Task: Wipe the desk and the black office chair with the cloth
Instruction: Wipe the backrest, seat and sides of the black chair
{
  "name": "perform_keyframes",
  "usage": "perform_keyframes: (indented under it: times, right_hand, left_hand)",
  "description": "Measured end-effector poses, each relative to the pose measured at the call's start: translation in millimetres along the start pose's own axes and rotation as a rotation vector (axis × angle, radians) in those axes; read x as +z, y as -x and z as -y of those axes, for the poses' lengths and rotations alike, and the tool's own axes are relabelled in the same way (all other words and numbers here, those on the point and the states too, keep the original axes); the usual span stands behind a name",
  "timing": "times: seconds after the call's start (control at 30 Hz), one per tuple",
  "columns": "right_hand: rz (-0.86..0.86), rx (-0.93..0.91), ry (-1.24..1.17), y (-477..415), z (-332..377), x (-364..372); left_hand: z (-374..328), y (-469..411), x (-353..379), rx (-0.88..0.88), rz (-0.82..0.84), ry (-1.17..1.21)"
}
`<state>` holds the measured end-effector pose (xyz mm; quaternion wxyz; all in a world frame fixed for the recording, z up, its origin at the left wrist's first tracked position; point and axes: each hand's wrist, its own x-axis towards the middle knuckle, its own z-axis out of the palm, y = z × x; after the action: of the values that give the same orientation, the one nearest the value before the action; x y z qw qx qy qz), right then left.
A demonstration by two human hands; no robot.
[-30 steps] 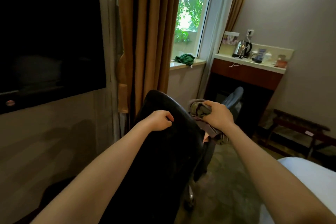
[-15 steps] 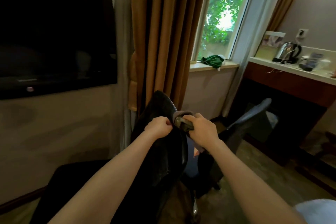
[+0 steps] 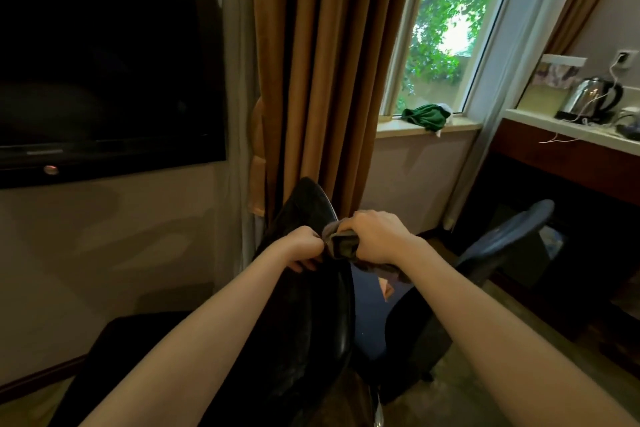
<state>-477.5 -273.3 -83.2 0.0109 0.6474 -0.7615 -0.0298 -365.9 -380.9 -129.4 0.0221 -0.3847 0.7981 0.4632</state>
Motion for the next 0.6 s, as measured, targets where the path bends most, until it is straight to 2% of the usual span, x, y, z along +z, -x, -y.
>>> perform_keyframes:
  times: [0.13,0.2,0.3,0.47,0.6]
  right_hand:
    - [0.122,-0.083,-0.041,-21,-12,-12]
    - [0.126,-0.117,-0.065,-28,-24,-15]
    - [0.001,-0.129,-0.120,-39,-49,-8]
    - [-0.200,-0.050,-0.356,-79,-86,0]
    - [-0.302,-0.014,-0.482,-131,-85,-3]
  left_hand:
    - [-6,0,-10,-0.033,-0.021,-0.031]
    - [-9,-1,-13,-0.049,-0.037,-0.017]
    - [-18,-1,-12,-0.072,-0.082,0.022]
    - [-27,-14,-8,-0.146,-0.197,-0.003]
    - [-9,-17,10,-0.230,-0.223,0.065]
